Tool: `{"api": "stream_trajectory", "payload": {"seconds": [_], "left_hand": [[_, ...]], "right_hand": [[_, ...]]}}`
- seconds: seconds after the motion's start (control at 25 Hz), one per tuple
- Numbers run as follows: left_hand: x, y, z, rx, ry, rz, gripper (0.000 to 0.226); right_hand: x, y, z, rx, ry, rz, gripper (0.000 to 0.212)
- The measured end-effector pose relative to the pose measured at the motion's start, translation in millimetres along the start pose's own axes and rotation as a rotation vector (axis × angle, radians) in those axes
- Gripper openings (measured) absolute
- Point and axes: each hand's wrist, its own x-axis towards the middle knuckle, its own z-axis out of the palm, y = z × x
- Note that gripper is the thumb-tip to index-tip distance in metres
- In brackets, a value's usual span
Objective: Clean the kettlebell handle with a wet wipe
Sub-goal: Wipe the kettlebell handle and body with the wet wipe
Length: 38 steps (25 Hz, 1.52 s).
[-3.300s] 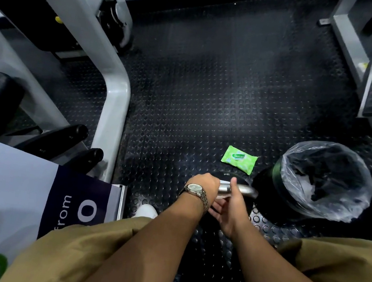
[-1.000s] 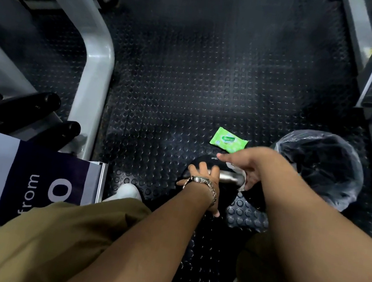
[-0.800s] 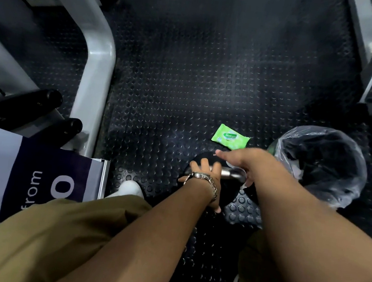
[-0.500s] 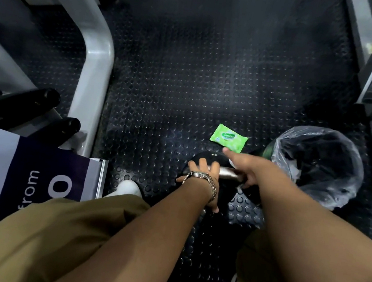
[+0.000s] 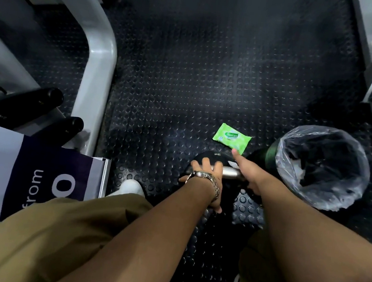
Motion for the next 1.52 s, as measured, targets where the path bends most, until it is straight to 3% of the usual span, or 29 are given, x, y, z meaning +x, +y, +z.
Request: {"api": "stream_trajectory", "payload": {"seconds": [0.24, 0.4, 0.56, 0.64, 0.8, 0.92, 1.04, 1.16, 1.24, 1.4, 1.52], "left_hand": [[-3.7, 0.1, -4.0, -0.017, -0.031, -0.006, 0.141], [-15.5, -2.1, -11.9, -0.063, -0.038, -0.01, 0.139], [-11.9, -1.1, -8.9, -0.038, -0.015, -0.014, 0.139], [-7.2, -0.1, -5.6, -0.031, -0.031, -0.016, 0.141], [-5.2, -0.9, -6.1, -0.021, -0.039, 0.004, 0.142], [-6.1, -0.3, -6.4, -0.008, -0.043, 0.004, 0.144], [-11.0, -2.1, -9.0, -0.035, -0.045, 0.005, 0.146], [-10.3, -2.1, -9.0, -0.038, -0.028, 0.011, 0.14], [-6.6, -1.9, -6.7, -0.015, -0.024, 0.011, 0.14], [-9.1, -2.4, -8.6, -0.04, -0.048, 0.002, 0.139], [-14.6, -1.5, -11.2, -0.049, -0.032, -0.015, 0.137]], "right_hand": [[-12.6, -63.6, -9.4, -0.374, -0.114, 0.149, 0.087], [-14.8, -56.3, -0.1, -0.63, -0.045, 0.013, 0.077], [3.9, 1.2, 1.1, -0.046, -0.006, -0.005, 0.086], [10.1, 3.6, -1.4, 0.016, -0.02, 0.028, 0.094], [-1.8, -42.0, -11.0, -0.274, -0.098, 0.111, 0.096], [-19.3, -73.1, -6.7, -0.403, -0.111, 0.14, 0.078], [-13.6, -54.5, 1.9, -0.609, -0.049, 0.007, 0.075], [-1.4, -12.7, 0.6, -0.209, -0.059, -0.025, 0.08], [3.2, -6.3, -2.3, -0.082, -0.078, -0.002, 0.079], [-0.9, -45.7, -17.3, -0.325, -0.163, 0.132, 0.091], [-9.3, -72.1, -19.4, -0.459, -0.155, 0.178, 0.081]]}}
